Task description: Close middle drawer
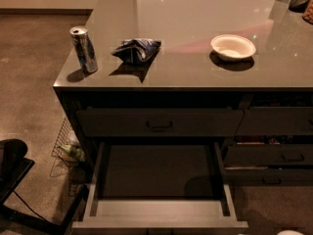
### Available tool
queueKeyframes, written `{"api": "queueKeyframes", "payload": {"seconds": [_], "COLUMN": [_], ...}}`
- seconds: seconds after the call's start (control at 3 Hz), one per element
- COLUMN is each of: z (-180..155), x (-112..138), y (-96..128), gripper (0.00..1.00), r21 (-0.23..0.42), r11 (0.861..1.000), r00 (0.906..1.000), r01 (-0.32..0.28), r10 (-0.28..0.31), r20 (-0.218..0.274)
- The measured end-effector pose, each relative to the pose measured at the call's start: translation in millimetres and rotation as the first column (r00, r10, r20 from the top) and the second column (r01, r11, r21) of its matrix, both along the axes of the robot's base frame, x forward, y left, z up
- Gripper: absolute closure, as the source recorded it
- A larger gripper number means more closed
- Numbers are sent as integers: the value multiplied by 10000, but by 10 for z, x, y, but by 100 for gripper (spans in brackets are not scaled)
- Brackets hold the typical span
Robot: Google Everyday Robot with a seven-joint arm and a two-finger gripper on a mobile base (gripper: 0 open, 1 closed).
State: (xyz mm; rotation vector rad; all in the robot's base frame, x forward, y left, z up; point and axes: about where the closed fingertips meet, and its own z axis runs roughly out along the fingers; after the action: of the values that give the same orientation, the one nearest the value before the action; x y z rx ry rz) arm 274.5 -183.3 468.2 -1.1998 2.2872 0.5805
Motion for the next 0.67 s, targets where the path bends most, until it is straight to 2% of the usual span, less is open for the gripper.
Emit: {"api": "queueKeyframes", "payload": {"seconds": [0.33,0.67], "z": [-573,-987], "x": [244,438], "y": [160,362], "gripper": [100,100], "r21": [1025,1833], "r11": [9944,9818], "r00": [9976,9965], "r01": [-246,-488], "r10": [177,353], "r20": [671,761]}}
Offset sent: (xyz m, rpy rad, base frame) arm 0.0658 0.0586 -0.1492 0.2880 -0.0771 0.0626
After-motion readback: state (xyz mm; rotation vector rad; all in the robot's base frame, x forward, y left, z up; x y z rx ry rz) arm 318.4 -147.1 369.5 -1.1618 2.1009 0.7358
